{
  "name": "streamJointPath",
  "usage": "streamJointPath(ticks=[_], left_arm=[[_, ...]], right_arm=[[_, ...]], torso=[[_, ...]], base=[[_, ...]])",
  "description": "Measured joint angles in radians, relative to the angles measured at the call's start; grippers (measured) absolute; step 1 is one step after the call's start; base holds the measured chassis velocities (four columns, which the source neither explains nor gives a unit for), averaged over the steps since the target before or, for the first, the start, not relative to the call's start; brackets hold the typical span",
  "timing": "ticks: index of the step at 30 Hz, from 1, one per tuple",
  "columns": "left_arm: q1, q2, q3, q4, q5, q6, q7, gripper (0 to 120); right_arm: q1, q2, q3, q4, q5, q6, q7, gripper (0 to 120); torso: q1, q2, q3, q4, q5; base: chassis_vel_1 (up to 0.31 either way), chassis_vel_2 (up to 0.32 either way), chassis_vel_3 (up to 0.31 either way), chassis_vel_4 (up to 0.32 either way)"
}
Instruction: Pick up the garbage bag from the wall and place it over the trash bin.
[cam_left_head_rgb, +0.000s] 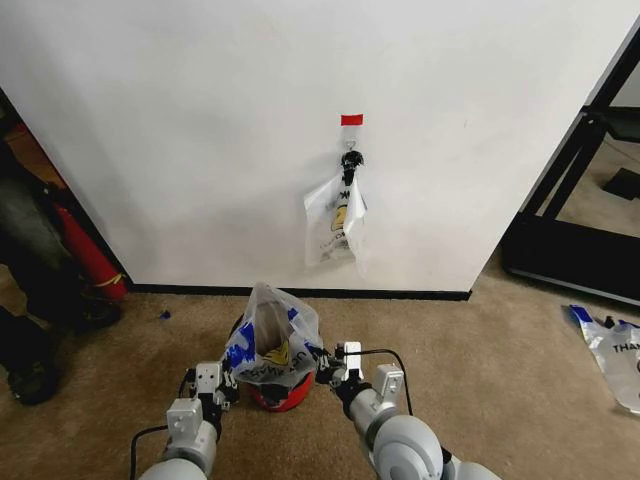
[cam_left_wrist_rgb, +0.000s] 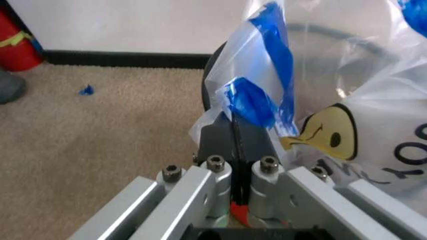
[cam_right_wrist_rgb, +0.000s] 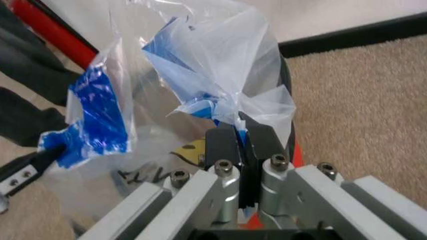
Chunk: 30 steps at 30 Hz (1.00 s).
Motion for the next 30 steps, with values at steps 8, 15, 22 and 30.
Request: streamJointPath(ticks=[8,15,22,30], left_arm=[[0.037,-0.002,-0.001,-0.011,0.006,0.013,-0.025,0],[0.087,-0.019,0.03,0.004,0.041,0.016,-0.029,0],[0.096,-0.026,0.05,-0.001,0.075,0.016,-0.03,0],[0.099,-0.001,0.042,0.0,0.085,0.022,-0.029,0]], right_arm=[[-0.017,-0.005,0.016,0.021,0.0,-0.03,0.041,0],[-0.022,0.002,0.019,0.013,-0.012,-0.066,0.081,0],[-0.018,0.011,0.014,0.011,-0.023,-0.075,0.088,0],[-0.012,-0.015,0.025,0.031,-0.012,-0.108,0.114,0]], torso=[[0.0,0.0,0.0,0.0001,0.0],[0.0,0.0,0.0,0.0001,-0.0001],[0.0,0.0,0.0,0.0001,-0.0001],[0.0,0.0,0.0,0.0001,-0.0002]], base=[[0.0,0.0,0.0,0.0],[0.0,0.0,0.0,0.0],[0.0,0.0,0.0,0.0],[0.0,0.0,0.0,0.0]])
